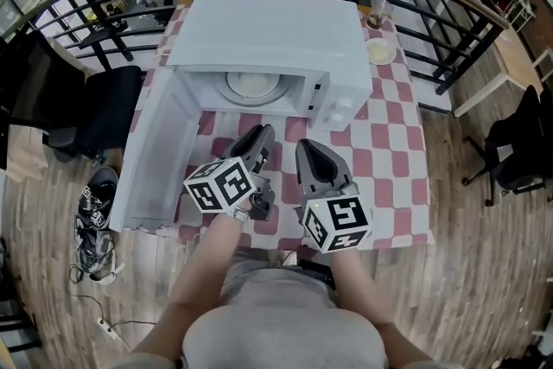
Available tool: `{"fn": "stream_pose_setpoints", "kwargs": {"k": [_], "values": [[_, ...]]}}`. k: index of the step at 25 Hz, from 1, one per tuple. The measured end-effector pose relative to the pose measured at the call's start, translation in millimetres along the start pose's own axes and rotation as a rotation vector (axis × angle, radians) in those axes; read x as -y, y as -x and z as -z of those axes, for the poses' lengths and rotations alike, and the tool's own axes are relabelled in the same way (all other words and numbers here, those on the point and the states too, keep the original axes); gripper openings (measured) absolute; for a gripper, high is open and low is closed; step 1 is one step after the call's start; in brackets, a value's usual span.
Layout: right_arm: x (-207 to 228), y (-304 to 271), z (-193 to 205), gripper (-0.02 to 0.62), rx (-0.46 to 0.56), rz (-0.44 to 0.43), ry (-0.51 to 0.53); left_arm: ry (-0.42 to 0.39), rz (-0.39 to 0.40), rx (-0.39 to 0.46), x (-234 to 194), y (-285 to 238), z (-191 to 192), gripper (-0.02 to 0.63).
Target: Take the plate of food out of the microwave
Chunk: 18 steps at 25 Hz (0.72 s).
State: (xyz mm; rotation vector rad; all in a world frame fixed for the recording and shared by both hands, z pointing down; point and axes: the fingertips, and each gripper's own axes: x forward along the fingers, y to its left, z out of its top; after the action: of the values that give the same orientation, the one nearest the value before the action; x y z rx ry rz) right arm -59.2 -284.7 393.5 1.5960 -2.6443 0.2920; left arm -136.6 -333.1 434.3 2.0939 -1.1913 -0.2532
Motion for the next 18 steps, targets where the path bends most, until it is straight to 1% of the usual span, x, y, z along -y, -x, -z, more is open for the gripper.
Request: {"fn": "stream_pose_setpoints", "kwargs": {"k": [2,4,6,8,11,13,15,18], "values": [[0,-4,2,0.026,-0.005,0.001,-0.004,0.015,-0.004,-0.005,-5,-7,1,0.103],[0,-9,5,0.026,-0.011,0.001,-0.008,0.045,-0.009,-0.012,-13,-15,2,0.135],[0,-14,7,0.026,-0.016,0.000,-0.013,0.097,-0.013,-0.021,-21,-22,3,0.188],[-1,-19,8,0.025,-0.019,-0.001,-0.018,0.153,-0.022,-0.024,-31,-27,4,0.225],[-3,-26,11,0.026,-0.026,-0.004,-0.026,0.237,-0.045,-0.015,-50,-34,3,0.253],[-4,-31,14,0.026,-0.034,-0.005,-0.032,0.298,-0.047,-0.002,-61,-39,1,0.289],[-4,-35,18,0.026,-0.044,-0.007,-0.036,0.356,-0.053,0.008,-73,-44,1,0.308],[-3,-41,22,0.026,-0.059,-0.010,-0.040,0.423,-0.085,0.012,-92,-52,3,0.310]]}}
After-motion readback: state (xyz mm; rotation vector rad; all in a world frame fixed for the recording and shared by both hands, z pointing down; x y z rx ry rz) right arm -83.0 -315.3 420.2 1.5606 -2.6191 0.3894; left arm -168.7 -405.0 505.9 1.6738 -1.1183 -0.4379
